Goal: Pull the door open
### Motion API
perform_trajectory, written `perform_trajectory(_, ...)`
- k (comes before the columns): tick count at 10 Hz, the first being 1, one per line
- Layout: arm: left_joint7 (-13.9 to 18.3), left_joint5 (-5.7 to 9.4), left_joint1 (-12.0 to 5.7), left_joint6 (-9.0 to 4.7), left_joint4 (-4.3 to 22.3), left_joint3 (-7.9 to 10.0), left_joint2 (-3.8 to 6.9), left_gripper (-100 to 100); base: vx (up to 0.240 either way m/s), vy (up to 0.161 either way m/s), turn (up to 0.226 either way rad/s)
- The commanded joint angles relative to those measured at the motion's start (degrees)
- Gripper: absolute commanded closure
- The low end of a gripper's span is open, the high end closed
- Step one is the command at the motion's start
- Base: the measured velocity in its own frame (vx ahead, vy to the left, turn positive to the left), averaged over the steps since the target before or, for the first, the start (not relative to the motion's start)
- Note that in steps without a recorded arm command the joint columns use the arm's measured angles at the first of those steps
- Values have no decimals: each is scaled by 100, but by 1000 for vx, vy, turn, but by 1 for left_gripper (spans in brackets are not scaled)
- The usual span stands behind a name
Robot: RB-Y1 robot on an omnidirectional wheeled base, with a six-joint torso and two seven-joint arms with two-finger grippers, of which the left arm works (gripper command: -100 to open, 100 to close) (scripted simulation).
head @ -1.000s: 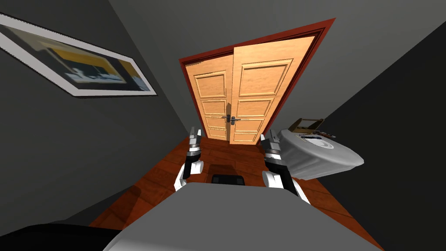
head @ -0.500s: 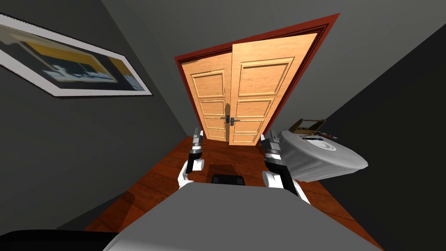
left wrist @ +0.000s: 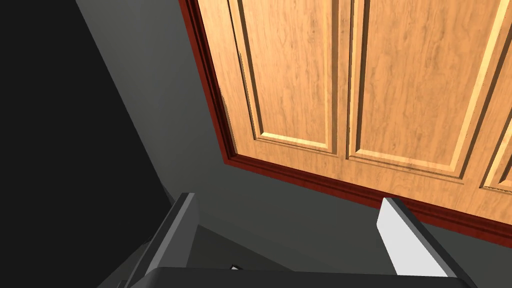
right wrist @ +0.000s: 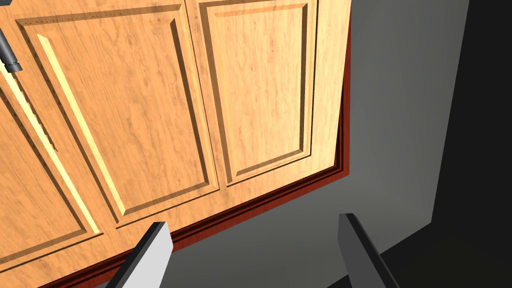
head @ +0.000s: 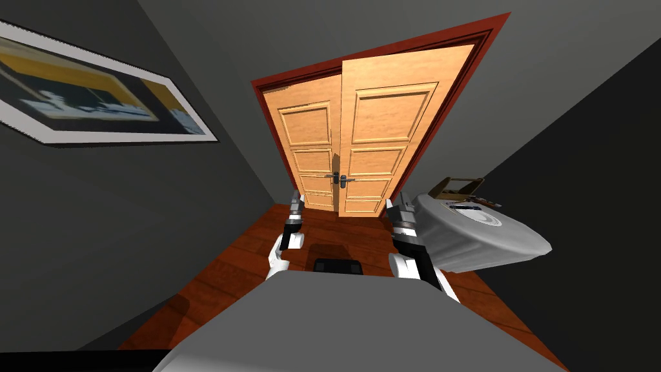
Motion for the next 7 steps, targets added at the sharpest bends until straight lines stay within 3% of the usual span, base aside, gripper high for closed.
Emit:
perform_trajectory(1, 17, 11, -73, -38, 206, 11, 27, -100, 67, -9, -10)
perform_trajectory(7, 138, 98, -747, 25, 1327, 81, 227, -100, 90, -18, -34)
